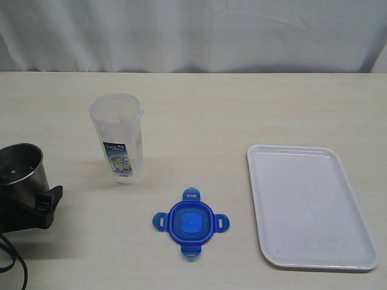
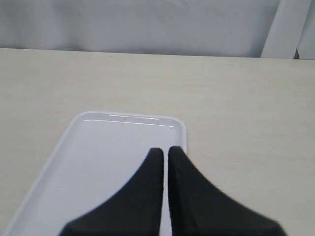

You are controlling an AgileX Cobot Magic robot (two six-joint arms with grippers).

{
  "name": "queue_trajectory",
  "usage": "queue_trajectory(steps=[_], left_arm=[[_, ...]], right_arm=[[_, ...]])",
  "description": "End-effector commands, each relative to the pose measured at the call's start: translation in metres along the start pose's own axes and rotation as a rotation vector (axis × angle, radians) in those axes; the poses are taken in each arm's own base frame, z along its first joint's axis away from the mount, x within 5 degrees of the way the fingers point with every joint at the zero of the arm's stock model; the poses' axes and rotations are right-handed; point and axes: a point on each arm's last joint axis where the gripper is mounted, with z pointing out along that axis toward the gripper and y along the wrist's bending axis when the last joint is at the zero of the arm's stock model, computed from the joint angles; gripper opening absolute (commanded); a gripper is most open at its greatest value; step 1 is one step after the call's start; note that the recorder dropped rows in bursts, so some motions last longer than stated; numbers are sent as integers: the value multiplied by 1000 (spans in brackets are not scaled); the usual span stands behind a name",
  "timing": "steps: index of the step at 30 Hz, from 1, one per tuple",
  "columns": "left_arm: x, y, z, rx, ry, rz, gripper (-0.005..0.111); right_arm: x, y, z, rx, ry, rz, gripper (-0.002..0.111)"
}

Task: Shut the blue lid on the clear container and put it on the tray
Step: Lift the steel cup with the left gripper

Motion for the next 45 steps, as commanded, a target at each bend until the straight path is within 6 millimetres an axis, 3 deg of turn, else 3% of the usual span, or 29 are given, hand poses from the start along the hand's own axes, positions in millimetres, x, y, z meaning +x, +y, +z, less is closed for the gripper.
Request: queue_trajectory(steps=[1,21,23,31,33,38,41,45], left_arm=[[0,0,-1,0,-14,-1,105],[0,0,-1,0,-14,-1,103],[0,0,-1,0,-14,-1,96],[0,-4,-1,41,-14,14,39],[0,-4,-1,41,-14,14,29],[0,-4,-1,48,-14,9,16],[-1,-9,-1,102,-17,6,2],[-9,-15,0,176,-55,18,0]], right_arm=[[1,0,0,1,-4,-5,4],[1,0,0,1,-4,-5,4],[1,0,0,1,-4,-5,4],[1,0,0,1,-4,-5,4],[1,0,0,1,-4,-5,4],[1,0,0,1,-4,-5,4],[1,0,0,1,-4,-5,4],[1,0,0,1,-4,-5,4]])
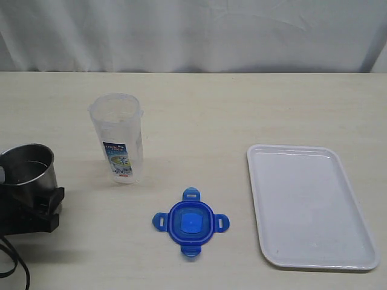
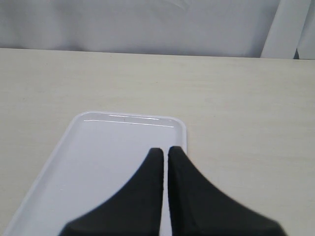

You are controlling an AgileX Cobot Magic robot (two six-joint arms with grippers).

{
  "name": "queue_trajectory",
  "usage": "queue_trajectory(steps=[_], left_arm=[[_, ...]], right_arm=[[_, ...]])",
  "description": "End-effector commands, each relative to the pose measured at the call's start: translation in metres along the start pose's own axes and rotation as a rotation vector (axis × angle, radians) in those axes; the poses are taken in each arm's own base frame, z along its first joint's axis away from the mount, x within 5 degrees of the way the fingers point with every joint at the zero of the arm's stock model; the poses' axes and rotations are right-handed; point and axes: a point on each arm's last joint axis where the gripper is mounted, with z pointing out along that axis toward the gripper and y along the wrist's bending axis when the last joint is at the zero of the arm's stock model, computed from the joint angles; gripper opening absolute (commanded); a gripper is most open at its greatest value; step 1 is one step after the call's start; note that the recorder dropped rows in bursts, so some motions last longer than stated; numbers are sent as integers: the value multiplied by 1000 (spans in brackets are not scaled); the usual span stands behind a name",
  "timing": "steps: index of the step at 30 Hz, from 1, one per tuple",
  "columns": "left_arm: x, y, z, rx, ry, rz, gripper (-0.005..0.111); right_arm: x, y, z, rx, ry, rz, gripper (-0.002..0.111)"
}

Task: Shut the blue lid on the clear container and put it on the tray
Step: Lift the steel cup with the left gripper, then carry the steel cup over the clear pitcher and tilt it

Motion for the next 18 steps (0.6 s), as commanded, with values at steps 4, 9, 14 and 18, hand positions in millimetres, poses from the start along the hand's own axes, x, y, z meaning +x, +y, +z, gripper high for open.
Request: queue_trajectory(steps=[4,9,14,18], left_arm=[[-19,-6,-2,76,-110,-20,0],[-29,-5,-7,59,-165,-33,0],[-53,-4,-7,62,-263,-55,0],[-72,1,0,33,-227,-22,0]], right_arm=[[1,0,0,1,-4,-5,4],[1,0,0,1,-4,-5,4],[1,0,0,1,-4,-5,4],[1,0,0,1,-4,-5,4]])
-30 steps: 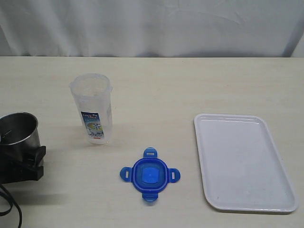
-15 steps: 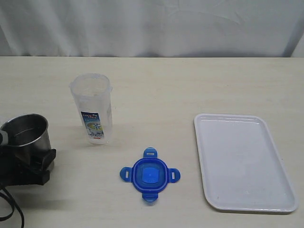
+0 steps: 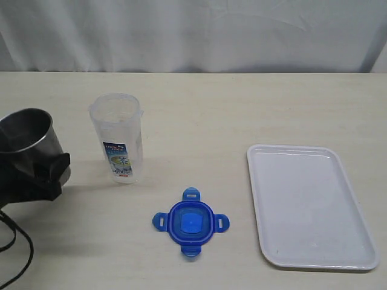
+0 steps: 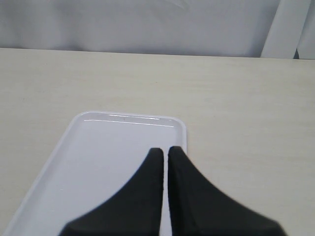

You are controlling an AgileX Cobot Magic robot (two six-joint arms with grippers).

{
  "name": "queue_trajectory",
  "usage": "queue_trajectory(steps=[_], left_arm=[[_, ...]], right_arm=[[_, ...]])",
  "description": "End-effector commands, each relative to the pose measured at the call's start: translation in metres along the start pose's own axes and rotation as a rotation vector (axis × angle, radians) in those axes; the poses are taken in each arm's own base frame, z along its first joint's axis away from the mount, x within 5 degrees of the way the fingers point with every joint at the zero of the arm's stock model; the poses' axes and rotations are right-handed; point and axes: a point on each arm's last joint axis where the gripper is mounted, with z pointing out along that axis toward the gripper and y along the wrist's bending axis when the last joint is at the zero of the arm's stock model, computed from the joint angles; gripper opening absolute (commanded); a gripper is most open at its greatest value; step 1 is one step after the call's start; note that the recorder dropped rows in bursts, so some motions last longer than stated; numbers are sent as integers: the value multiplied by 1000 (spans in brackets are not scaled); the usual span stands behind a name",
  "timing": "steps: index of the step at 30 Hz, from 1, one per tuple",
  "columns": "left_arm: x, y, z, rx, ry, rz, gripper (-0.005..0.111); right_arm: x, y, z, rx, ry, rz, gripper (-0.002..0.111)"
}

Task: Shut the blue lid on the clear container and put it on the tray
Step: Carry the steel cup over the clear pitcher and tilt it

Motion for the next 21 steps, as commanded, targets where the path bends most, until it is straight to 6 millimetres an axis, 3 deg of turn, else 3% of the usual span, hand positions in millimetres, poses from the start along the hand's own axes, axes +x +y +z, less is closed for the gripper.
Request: queue_trajectory(steps=[1,11,21], left_arm=[[-29,5,10,-26,-44,20,0],[-82,12,40,-34,15,124,0],[-116,11,55,21,26,394,0]], right_arm=[[1,0,0,1,-4,-5,4],[1,0,0,1,-4,-5,4],[1,0,0,1,-4,-5,4]])
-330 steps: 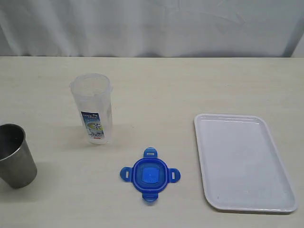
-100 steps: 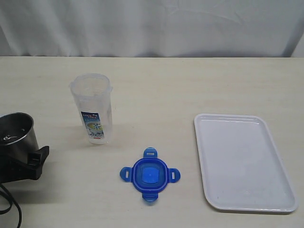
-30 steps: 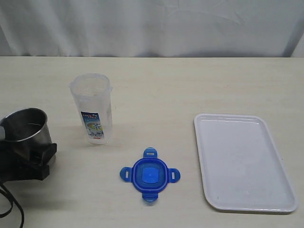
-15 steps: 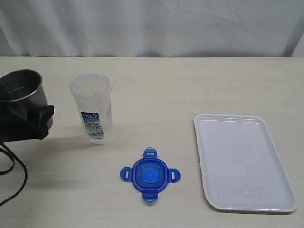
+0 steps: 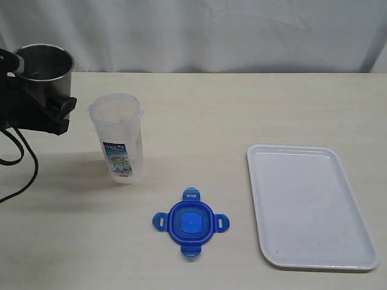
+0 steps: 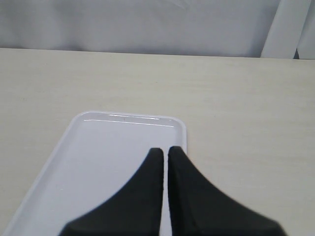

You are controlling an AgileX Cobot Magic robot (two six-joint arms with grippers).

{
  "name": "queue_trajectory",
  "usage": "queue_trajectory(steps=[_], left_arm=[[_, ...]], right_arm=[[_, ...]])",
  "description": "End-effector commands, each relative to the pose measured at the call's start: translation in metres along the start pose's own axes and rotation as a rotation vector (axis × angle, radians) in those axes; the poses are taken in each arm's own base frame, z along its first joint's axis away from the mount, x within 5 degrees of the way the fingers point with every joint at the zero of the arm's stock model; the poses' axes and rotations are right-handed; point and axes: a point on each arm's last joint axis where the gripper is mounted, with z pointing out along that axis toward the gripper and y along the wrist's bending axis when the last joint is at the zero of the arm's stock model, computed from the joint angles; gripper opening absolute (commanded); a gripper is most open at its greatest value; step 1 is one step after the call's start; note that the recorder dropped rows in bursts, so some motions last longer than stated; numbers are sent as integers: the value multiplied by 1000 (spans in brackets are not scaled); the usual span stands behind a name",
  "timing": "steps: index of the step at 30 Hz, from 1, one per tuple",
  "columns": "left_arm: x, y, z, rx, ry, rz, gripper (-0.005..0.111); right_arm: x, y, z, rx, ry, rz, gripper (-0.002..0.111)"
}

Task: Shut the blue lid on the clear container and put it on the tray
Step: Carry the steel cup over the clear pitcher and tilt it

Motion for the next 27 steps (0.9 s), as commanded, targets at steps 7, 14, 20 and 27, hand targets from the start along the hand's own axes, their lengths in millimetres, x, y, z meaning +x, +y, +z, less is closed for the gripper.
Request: queue_trajectory(steps=[7,14,20,27], left_arm=[[-23,2,1,26,-91,200,0],[-28,-10,3,56,-122,191,0],[-26,-16,10,80,-113,228,0],[-22,-18,15,88,-126,329,0]], right_arm=[[1,0,0,1,-4,-5,4],[1,0,0,1,-4,-5,4],[1,0,0,1,-4,-5,4],[1,0,0,1,-4,-5,4]])
